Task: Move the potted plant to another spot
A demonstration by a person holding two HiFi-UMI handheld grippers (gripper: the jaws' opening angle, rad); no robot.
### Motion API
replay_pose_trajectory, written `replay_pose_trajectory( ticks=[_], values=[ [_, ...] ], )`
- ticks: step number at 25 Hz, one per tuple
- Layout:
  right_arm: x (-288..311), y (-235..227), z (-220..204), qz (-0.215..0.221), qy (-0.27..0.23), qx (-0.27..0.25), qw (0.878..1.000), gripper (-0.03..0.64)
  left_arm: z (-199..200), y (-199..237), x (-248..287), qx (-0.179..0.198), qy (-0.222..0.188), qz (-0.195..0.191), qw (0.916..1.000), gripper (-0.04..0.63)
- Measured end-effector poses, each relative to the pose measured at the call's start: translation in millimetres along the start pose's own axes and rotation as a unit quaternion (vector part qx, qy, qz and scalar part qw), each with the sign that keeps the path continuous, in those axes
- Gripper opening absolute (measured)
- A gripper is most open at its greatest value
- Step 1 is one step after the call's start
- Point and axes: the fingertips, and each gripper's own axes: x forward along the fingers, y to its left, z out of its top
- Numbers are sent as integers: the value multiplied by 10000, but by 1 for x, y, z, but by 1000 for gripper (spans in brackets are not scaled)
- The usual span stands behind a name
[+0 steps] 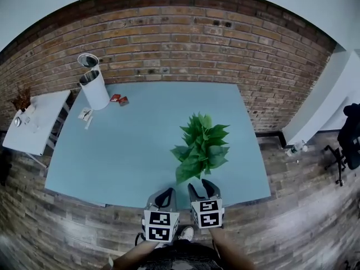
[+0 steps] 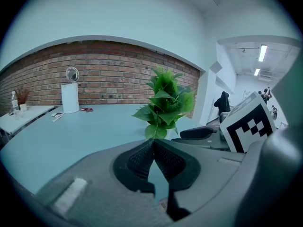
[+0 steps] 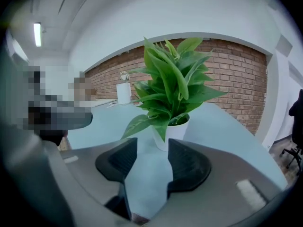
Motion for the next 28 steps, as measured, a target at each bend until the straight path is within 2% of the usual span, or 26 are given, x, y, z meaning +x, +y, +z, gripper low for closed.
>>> replay_pose_trajectory(
  ticks=[7, 22, 28],
  values=[
    [-20, 4, 10, -63, -155, 104, 9998, 110, 3, -8, -4, 37, -40, -103, 9999, 0],
    [-68, 24, 39, 129, -585, 294, 9978, 7, 7, -27, -11, 123, -137, -217, 9996, 0],
    [-79, 32, 38, 232, -604, 268, 9975, 6, 7, -38, -16, 178, -170, -340, 9991, 0]
  ],
)
